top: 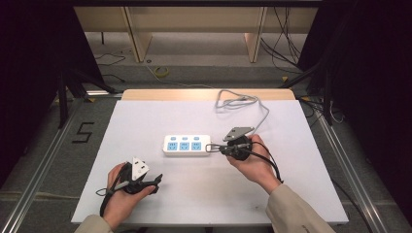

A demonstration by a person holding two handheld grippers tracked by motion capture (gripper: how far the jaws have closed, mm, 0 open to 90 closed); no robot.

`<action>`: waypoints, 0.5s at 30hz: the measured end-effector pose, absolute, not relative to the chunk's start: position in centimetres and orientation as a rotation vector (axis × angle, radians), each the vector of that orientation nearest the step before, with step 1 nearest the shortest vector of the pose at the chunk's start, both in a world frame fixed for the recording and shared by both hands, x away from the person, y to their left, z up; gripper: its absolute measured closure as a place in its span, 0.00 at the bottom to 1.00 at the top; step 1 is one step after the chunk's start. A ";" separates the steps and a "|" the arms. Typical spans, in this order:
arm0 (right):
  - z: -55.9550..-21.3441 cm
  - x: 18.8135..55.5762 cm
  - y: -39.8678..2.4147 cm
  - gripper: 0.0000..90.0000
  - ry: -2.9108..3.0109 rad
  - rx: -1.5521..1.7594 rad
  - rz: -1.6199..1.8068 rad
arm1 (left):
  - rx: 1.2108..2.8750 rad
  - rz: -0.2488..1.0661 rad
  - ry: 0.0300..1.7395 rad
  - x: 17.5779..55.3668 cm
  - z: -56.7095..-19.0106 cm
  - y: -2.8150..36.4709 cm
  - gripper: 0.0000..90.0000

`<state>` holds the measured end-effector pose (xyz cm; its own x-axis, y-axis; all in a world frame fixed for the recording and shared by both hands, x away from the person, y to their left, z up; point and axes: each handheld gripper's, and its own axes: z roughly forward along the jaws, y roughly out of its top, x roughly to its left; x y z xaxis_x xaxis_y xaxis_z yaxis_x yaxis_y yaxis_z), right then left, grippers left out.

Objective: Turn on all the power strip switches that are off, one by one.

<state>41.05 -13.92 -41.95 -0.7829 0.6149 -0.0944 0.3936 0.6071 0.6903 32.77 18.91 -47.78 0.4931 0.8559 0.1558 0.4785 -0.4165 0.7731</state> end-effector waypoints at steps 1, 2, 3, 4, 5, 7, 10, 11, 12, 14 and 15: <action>-41.9 41.1 -13.8 1.00 2.515 0.808 0.964 | 2.068 0.723 1.093 32.8 -47.8 18.9 0.27; -41.9 41.2 -13.7 1.00 2.515 0.809 0.963 | 2.068 0.723 1.092 32.8 -47.8 18.9 0.27; -41.8 41.3 -13.6 1.00 2.518 0.811 0.962 | 2.069 0.722 1.091 32.8 -47.8 18.9 0.27; -41.8 41.4 -13.5 1.00 2.518 0.806 0.961 | 2.069 0.722 1.091 32.8 -47.8 18.9 0.27; -41.7 41.4 -13.4 1.00 2.519 0.805 0.959 | 2.071 0.723 1.090 32.8 -47.8 18.9 0.27; -41.7 41.6 -13.2 1.00 2.518 0.804 0.962 | 2.070 0.722 1.090 32.8 -47.8 18.9 0.27; -41.7 41.7 -13.0 1.00 2.521 0.807 0.961 | 2.071 0.722 1.091 32.8 -47.8 18.9 0.27; -41.7 41.8 -12.9 1.00 2.525 0.805 0.959 | 2.070 0.723 1.090 32.8 -47.8 18.9 0.27; -41.7 41.8 -12.8 1.00 2.526 0.804 0.955 | 2.069 0.723 1.090 32.8 -47.8 18.9 0.27; -41.6 42.0 -12.6 1.00 2.529 0.798 0.956 | 2.071 0.723 1.092 32.8 -47.7 18.9 0.27; -41.6 42.0 -12.5 1.00 2.527 0.804 0.955 | 2.073 0.722 1.092 32.8 -47.7 18.9 0.27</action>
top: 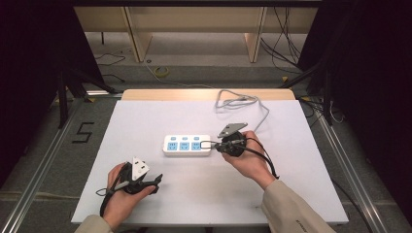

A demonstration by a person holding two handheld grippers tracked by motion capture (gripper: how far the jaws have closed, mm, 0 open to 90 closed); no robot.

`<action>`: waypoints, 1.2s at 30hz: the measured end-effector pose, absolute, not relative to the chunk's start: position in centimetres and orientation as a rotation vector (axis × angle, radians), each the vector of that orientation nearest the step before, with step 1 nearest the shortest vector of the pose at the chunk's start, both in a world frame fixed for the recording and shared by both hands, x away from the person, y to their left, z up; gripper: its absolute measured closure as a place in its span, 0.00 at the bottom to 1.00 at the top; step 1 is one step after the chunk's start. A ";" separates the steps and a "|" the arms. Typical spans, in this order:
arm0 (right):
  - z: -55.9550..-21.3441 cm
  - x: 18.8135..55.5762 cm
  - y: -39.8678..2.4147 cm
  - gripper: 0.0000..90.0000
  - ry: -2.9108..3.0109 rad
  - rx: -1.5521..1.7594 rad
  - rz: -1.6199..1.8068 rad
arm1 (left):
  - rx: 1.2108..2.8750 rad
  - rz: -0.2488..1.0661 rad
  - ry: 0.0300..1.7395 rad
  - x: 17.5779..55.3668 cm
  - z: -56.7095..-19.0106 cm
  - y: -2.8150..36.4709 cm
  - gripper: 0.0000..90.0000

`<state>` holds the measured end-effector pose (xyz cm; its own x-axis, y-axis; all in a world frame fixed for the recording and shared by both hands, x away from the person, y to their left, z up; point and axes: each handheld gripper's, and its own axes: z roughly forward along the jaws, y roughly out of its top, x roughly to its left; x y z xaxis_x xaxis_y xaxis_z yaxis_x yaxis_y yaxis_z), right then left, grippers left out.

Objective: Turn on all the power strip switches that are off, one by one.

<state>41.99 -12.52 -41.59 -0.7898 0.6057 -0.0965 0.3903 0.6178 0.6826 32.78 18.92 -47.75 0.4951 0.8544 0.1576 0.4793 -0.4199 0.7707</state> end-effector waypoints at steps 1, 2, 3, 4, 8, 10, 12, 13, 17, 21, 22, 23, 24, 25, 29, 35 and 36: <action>-41.6 42.1 -12.4 1.00 2.529 0.801 0.955 | 2.074 0.722 1.091 32.8 -47.8 18.9 0.27; -41.6 42.1 -12.4 1.00 2.531 0.797 0.955 | 2.075 0.724 1.090 32.8 -47.7 18.9 0.27; -41.5 42.2 -12.3 1.00 2.530 0.800 0.954 | 2.075 0.725 1.090 32.8 -47.7 18.9 0.27; -41.5 42.2 -12.2 1.00 2.533 0.794 0.952 | 2.073 0.725 1.091 32.8 -47.7 18.9 0.27; -41.5 42.4 -11.9 1.00 2.533 0.797 0.951 | 2.073 0.724 1.090 32.8 -47.7 18.9 0.27; -41.4 42.5 -11.8 1.00 2.536 0.795 0.943 | 2.074 0.724 1.089 32.8 -47.7 18.9 0.27; -41.4 42.6 -11.7 1.00 2.533 0.796 0.945 | 2.072 0.727 1.088 32.8 -47.7 18.9 0.27; -41.4 42.7 -11.6 1.00 2.535 0.797 0.946 | 2.073 0.728 1.088 32.8 -47.7 18.9 0.27; -41.4 43.0 -11.4 1.00 2.540 0.798 0.936 | 2.070 0.731 1.091 32.8 -47.7 19.0 0.26; -41.3 43.4 -11.2 1.00 2.539 0.795 0.939 | 2.066 0.730 1.095 32.8 -47.7 19.0 0.26; -41.3 43.4 -11.1 1.00 2.538 0.797 0.936 | 2.070 0.729 1.092 32.8 -47.7 19.0 0.26; -41.3 43.5 -11.0 1.00 2.538 0.796 0.938 | 2.069 0.729 1.092 32.8 -47.7 19.0 0.26; -41.2 43.5 -11.0 1.00 2.540 0.801 0.935 | 2.069 0.729 1.091 32.8 -47.7 19.0 0.26; -41.2 43.6 -10.9 1.00 2.540 0.798 0.935 | 2.069 0.729 1.091 32.8 -47.7 18.9 0.26; -41.2 43.9 -10.5 1.00 2.538 0.801 0.938 | 2.070 0.730 1.090 32.8 -47.7 19.0 0.26; -41.1 44.2 -10.2 1.00 2.541 0.800 0.932 | 2.071 0.732 1.088 32.8 -47.7 18.9 0.26; -41.1 44.2 -10.1 1.00 2.541 0.804 0.929 | 2.071 0.732 1.088 32.8 -47.7 18.9 0.26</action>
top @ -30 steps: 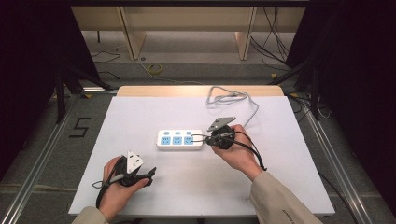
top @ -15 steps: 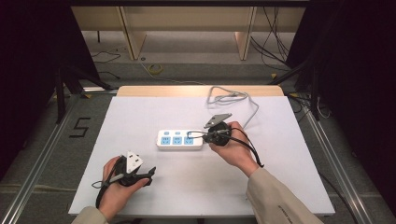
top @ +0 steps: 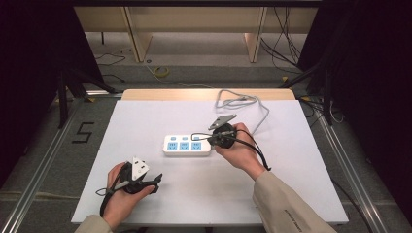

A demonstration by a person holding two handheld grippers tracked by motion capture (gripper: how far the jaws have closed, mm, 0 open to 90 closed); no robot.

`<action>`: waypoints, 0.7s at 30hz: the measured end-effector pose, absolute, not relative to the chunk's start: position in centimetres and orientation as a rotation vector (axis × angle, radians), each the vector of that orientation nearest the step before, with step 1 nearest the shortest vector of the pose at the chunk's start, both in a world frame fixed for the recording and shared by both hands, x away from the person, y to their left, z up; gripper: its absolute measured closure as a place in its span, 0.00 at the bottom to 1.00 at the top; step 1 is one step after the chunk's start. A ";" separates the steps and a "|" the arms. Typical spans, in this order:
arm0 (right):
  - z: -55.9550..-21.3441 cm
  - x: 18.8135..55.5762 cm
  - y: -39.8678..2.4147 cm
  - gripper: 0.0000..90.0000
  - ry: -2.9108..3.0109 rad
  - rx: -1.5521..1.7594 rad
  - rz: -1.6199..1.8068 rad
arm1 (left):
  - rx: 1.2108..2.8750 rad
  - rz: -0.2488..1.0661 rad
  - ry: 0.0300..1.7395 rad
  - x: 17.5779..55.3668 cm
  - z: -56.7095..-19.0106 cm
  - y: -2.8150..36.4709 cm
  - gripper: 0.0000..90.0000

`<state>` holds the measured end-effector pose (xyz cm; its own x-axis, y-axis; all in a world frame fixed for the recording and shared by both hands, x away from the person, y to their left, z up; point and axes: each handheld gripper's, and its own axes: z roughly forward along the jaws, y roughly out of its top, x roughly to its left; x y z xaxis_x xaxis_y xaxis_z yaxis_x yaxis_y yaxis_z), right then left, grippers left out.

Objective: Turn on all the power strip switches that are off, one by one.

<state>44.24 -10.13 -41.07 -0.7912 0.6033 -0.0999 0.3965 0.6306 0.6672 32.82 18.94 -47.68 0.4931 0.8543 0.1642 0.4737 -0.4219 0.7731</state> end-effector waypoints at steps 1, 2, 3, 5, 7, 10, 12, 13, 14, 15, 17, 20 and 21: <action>-41.0 44.3 -10.1 1.00 2.544 0.797 0.930 | 2.068 0.732 1.089 32.8 -47.7 18.9 0.26; -41.0 44.4 -10.1 1.00 2.544 0.794 0.930 | 2.068 0.732 1.090 32.8 -47.7 18.9 0.26; -41.0 44.4 -10.0 1.00 2.540 0.800 0.934 | 2.071 0.732 1.088 32.8 -47.7 18.9 0.26; -41.0 44.5 -9.9 1.00 2.540 0.803 0.930 | 2.071 0.732 1.087 32.8 -47.7 18.9 0.26; -41.0 44.7 -9.8 1.00 2.539 0.798 0.929 | 2.071 0.732 1.088 32.8 -47.7 18.9 0.26; -41.0 44.8 -9.6 1.00 2.536 0.806 0.926 | 2.071 0.732 1.087 32.8 -47.7 18.9 0.26; -41.0 44.9 -9.6 1.00 2.542 0.794 0.922 | 2.071 0.732 1.087 32.8 -47.7 18.9 0.26; -41.0 44.9 -9.5 1.00 2.540 0.798 0.923 | 2.071 0.732 1.087 32.8 -47.7 18.9 0.26; -41.0 44.9 -9.5 1.00 2.537 0.803 0.923 | 2.071 0.730 1.087 32.8 -47.7 18.9 0.26; -41.0 44.9 -9.4 1.00 2.535 0.806 0.925 | 2.072 0.730 1.087 32.8 -47.7 18.9 0.26; -41.1 45.0 -9.4 1.00 2.542 0.806 0.917 | 2.072 0.730 1.087 32.8 -47.7 18.9 0.26; -41.2 45.1 -9.3 1.00 2.537 0.814 0.922 | 2.066 0.731 1.088 32.8 -47.7 18.8 0.26; -41.3 45.2 -9.4 1.00 2.544 0.809 0.916 | 2.068 0.729 1.088 32.8 -47.7 18.8 0.26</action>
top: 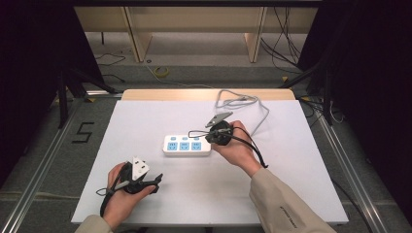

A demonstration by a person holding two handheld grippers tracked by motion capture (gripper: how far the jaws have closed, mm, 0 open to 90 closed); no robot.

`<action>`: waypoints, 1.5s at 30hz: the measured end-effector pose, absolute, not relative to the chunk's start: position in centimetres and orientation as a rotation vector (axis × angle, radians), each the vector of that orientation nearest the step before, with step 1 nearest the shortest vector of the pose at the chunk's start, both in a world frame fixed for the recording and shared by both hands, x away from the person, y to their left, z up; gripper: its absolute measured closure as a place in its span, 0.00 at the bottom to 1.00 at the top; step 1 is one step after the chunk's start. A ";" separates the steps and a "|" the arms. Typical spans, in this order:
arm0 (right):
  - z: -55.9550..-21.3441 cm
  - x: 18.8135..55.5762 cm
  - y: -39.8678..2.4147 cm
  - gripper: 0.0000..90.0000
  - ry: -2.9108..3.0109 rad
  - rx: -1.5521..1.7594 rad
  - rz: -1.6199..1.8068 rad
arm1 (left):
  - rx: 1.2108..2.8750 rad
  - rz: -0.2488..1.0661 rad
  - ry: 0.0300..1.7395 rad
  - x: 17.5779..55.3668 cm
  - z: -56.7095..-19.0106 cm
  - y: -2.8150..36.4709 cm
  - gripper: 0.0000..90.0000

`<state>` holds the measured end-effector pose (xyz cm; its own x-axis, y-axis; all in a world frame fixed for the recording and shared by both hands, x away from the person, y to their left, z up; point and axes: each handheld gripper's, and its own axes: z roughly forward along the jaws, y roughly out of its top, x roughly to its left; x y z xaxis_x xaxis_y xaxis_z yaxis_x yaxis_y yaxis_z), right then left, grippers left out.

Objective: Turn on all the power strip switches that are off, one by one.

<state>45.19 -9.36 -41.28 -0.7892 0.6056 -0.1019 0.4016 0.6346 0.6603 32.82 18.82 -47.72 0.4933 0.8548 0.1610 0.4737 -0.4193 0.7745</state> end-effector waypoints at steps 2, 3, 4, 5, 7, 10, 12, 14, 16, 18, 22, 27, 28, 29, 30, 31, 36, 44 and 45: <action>-41.4 45.3 -9.3 1.00 2.543 0.812 0.917 | 2.065 0.730 1.088 32.8 -47.7 18.8 0.26; -41.4 45.3 -9.2 1.00 2.546 0.812 0.911 | 2.065 0.730 1.087 32.8 -47.7 18.8 0.26; -41.4 45.4 -9.2 1.00 2.546 0.811 0.907 | 2.065 0.730 1.088 32.8 -47.7 18.8 0.26; -41.4 45.4 -9.1 1.00 2.546 0.812 0.907 | 2.066 0.730 1.088 32.8 -47.7 18.8 0.26; -41.4 45.5 -9.0 1.00 2.546 0.814 0.900 | 2.069 0.728 1.089 32.8 -47.7 18.8 0.26; -41.3 45.7 -8.9 1.00 2.547 0.818 0.899 | 2.065 0.729 1.088 32.8 -47.7 18.8 0.26; -41.4 45.8 -8.7 1.00 2.547 0.817 0.897 | 2.064 0.730 1.088 32.8 -47.7 18.8 0.26; -41.3 45.9 -8.6 1.00 2.548 0.819 0.893 | 2.061 0.729 1.089 32.8 -47.7 18.8 0.26; -41.4 46.0 -8.4 1.00 2.544 0.825 0.896 | 2.061 0.730 1.089 32.8 -47.7 18.8 0.26; -41.4 46.1 -8.3 1.00 2.548 0.825 0.892 | 2.059 0.730 1.088 32.8 -47.7 18.8 0.26; -41.5 46.3 -8.0 1.00 2.555 0.828 0.885 | 2.064 0.728 1.089 32.8 -47.7 18.8 0.26; -41.7 46.6 -7.6 1.00 2.564 0.809 0.881 | 2.059 0.730 1.088 32.8 -47.7 18.8 0.26; -41.7 46.7 -7.4 1.00 2.560 0.823 0.886 | 2.059 0.730 1.088 32.8 -47.7 18.8 0.26; -41.7 46.7 -7.3 1.00 2.561 0.821 0.886 | 2.059 0.731 1.087 32.8 -47.7 18.8 0.26; -41.7 46.8 -7.2 1.00 2.567 0.814 0.884 | 2.059 0.732 1.087 32.8 -47.7 18.8 0.26; -41.8 46.8 -7.1 1.00 2.563 0.819 0.882 | 2.059 0.731 1.086 32.8 -47.7 18.8 0.26; -42.0 47.1 -6.6 1.00 2.568 0.815 0.885 | 2.061 0.730 1.085 32.8 -47.7 18.8 0.26; -42.1 47.5 -6.1 1.00 2.577 0.812 0.871 | 2.064 0.733 1.082 32.8 -47.7 18.8 0.26; -42.1 47.5 -6.0 1.00 2.576 0.815 0.868 | 2.066 0.731 1.083 32.8 -47.7 18.8 0.26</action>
<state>47.50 -6.03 -42.12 -0.7932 0.6008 -0.0994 0.4181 0.6559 0.6285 32.82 18.80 -47.66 0.4952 0.8535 0.1623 0.4692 -0.4199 0.7769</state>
